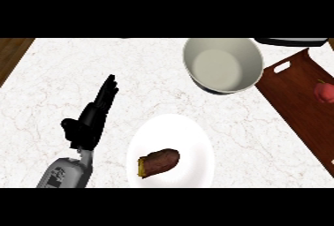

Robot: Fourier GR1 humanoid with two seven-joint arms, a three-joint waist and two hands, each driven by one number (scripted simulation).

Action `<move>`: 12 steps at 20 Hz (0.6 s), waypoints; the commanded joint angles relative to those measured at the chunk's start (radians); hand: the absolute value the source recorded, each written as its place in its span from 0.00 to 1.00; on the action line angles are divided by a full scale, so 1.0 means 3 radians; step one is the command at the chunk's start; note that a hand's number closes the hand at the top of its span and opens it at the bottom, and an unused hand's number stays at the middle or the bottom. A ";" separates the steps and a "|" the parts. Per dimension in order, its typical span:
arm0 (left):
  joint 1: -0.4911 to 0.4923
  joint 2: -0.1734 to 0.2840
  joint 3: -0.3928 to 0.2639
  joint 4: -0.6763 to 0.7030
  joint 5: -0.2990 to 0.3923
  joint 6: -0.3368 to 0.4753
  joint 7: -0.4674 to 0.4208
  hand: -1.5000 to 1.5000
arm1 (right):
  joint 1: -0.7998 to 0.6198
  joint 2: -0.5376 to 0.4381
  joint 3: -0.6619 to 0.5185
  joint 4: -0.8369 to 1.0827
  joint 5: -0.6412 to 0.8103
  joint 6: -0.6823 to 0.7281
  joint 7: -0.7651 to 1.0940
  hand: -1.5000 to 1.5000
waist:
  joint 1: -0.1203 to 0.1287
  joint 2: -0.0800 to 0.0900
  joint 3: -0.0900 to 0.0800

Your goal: Pick the croissant from the plate and place it in the bowl

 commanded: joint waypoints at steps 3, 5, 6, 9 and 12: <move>-0.0009 0.0038 0.0101 0.0024 -0.0021 0.0078 0.0031 0.50 | -0.0330 -0.0758 -0.0813 -0.0924 -0.0618 0.0430 -0.0510 1.00 | -0.0206 -0.0012 -0.0012; 0.0092 0.0047 0.0130 0.0031 0.0031 0.0047 -0.0013 0.50 | -0.0357 -0.1113 -0.1191 -0.1094 -0.0922 0.0626 -0.0539 1.00 | -0.0225 -0.0008 -0.0018; 0.0082 0.0060 0.0136 -0.0014 0.0005 0.0086 0.0048 0.50 | -0.0398 -0.1203 -0.1393 -0.1250 -0.1139 0.0740 -0.0452 1.00 | -0.0231 -0.0025 -0.0020; 0.0077 0.0075 0.0170 0.0017 0.0021 0.0056 -0.0008 0.50 | -0.0486 -0.1550 -0.2061 -0.1289 -0.1785 0.1017 -0.0480 1.00 | -0.0247 -0.0010 -0.0022; 0.0130 0.0054 0.0169 0.0012 0.0059 0.0016 -0.0055 0.50 | -0.0662 -0.1722 -0.2697 -0.1187 -0.2572 0.1263 -0.0353 1.00 | -0.0239 -0.0023 -0.0027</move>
